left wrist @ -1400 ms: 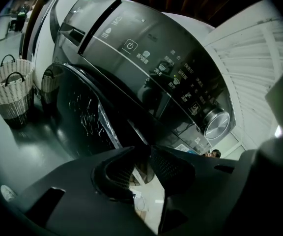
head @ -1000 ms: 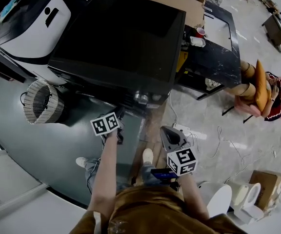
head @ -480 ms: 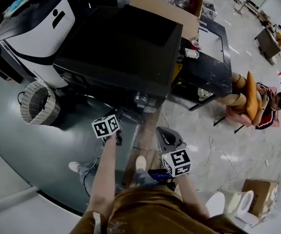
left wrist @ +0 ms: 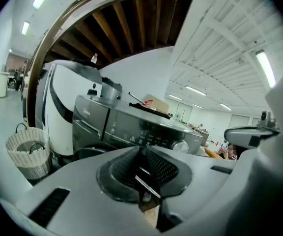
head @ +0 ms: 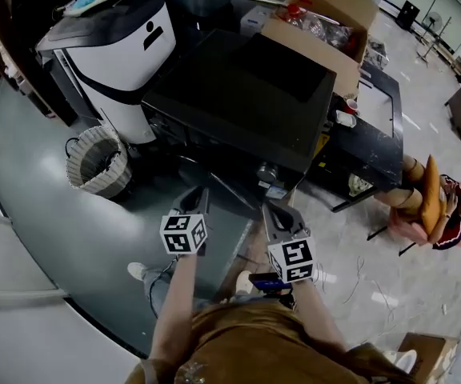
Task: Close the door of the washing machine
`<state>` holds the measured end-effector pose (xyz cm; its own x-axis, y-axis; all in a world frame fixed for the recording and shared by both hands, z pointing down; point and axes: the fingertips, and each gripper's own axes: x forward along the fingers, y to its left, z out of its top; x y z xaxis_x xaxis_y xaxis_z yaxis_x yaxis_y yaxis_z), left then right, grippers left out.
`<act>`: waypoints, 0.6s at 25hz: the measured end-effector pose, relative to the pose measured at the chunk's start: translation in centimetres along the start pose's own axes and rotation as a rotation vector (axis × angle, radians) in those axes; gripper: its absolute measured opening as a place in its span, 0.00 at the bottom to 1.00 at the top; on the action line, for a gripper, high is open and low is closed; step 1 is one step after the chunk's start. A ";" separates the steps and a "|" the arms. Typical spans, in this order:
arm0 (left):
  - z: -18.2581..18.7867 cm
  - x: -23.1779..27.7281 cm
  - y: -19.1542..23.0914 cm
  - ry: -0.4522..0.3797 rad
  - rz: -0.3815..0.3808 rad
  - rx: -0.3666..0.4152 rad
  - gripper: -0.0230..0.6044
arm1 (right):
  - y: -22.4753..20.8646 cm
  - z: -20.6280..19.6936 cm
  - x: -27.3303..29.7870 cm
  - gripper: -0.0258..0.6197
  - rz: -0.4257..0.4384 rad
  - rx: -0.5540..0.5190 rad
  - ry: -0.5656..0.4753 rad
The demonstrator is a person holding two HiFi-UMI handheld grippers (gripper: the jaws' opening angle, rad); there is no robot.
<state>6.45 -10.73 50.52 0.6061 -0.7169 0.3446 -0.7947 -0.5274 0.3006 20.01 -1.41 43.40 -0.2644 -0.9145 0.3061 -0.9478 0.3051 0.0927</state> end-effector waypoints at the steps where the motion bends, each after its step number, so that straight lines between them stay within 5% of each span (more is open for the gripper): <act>1: 0.9 -1.2 -0.1 -0.025 0.003 0.013 0.13 | 0.4 0.6 0.1 0.06 0.003 -0.004 -0.014; 10: 6.0 -10.4 -0.2 -0.171 0.100 0.082 0.09 | 4.4 4.6 1.7 0.06 0.090 -0.045 -0.110; 15: 7.5 -12.8 1.4 -0.242 0.113 0.012 0.09 | 6.2 5.4 2.5 0.06 0.128 -0.060 -0.129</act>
<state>-2.65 -5.72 39.84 0.4887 -0.8592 0.1518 -0.8582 -0.4420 0.2608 12.56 -3.22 39.64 -0.4067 -0.8925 0.1950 -0.8936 0.4330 0.1181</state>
